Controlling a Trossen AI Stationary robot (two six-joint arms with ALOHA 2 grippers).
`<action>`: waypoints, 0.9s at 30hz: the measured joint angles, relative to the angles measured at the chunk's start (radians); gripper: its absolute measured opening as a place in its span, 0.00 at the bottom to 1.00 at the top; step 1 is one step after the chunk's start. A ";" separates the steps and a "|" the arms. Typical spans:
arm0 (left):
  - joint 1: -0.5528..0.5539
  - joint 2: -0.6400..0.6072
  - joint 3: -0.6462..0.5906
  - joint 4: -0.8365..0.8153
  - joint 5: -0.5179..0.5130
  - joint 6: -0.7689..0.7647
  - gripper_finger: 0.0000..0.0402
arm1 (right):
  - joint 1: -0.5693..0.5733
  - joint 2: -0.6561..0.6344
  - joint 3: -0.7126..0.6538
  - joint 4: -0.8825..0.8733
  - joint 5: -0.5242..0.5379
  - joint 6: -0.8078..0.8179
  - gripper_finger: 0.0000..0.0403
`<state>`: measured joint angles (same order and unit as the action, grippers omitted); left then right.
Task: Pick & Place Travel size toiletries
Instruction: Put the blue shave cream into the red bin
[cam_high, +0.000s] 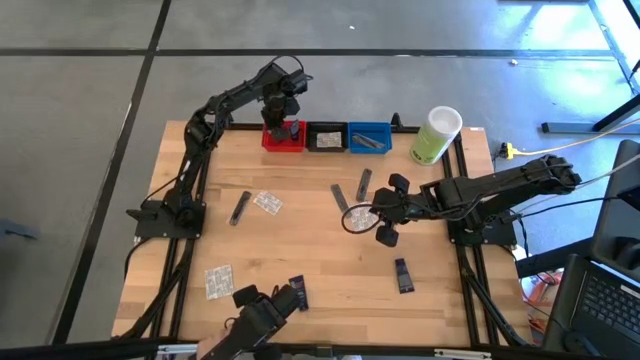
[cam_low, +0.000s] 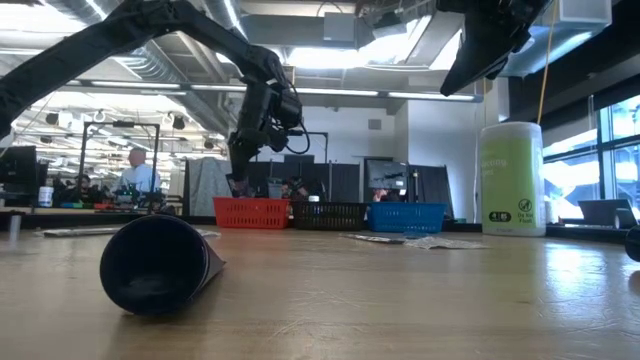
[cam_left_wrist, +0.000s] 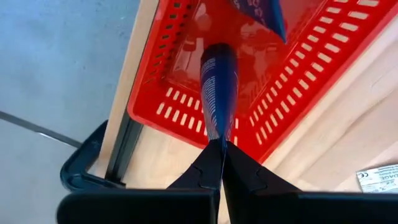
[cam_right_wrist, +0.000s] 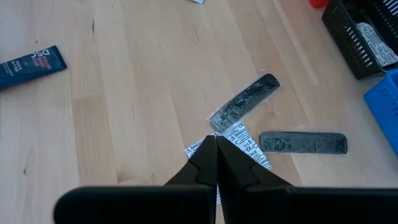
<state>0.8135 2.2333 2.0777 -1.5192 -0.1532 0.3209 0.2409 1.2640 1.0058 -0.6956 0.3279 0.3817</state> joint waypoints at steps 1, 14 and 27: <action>0.000 0.000 0.000 -0.005 -0.002 -0.007 0.00 | 0.000 0.000 0.000 0.000 0.000 0.000 0.00; -0.002 0.000 0.000 -0.052 0.042 -0.073 0.00 | 0.000 0.000 0.000 0.004 0.000 -0.005 0.00; -0.013 0.000 0.000 -0.052 0.046 -0.133 0.00 | 0.000 0.000 0.000 0.003 0.000 -0.008 0.00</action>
<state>0.8001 2.2333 2.0777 -1.5711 -0.1076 0.1882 0.2409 1.2640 1.0058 -0.6922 0.3282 0.3740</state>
